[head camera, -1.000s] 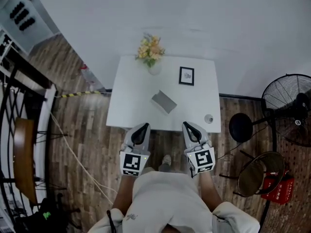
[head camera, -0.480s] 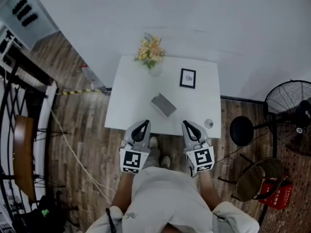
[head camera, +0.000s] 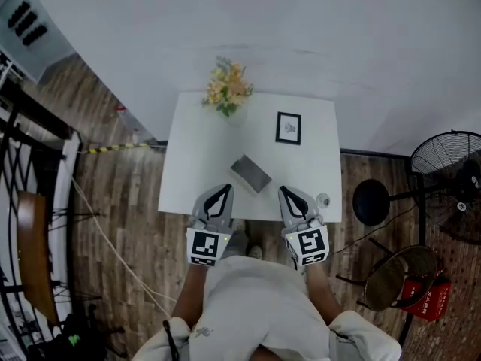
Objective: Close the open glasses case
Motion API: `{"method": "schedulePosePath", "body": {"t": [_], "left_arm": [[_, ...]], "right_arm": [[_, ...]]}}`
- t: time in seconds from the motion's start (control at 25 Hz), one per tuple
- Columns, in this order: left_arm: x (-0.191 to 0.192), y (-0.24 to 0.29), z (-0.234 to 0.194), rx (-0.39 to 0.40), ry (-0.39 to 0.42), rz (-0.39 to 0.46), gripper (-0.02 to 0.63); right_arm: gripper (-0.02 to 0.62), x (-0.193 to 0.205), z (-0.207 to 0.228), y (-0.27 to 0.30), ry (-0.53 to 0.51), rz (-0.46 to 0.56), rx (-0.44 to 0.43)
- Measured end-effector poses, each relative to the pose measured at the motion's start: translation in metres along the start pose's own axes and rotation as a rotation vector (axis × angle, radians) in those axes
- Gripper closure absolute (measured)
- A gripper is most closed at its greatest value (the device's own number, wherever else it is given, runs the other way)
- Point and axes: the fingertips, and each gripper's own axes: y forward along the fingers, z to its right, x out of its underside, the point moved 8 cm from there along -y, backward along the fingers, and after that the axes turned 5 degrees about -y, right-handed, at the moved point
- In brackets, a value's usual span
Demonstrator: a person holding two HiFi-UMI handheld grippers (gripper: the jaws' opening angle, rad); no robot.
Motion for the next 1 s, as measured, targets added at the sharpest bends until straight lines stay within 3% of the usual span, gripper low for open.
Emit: {"method": "schedulePosePath", "body": {"t": [0.56, 1.0], "left_arm": [[0.015, 0.077, -0.060, 0.128, -0.015, -0.021, 0.586], [0.060, 0.130, -0.081, 0.267, -0.066, -0.115, 0.586]], "right_arm": [[0.591, -0.003, 0.029, 0.073, 0.022, -0.043, 0.116], [0.592, 0.025, 0.039, 0.120, 0.044, -0.176, 0.155]]}}
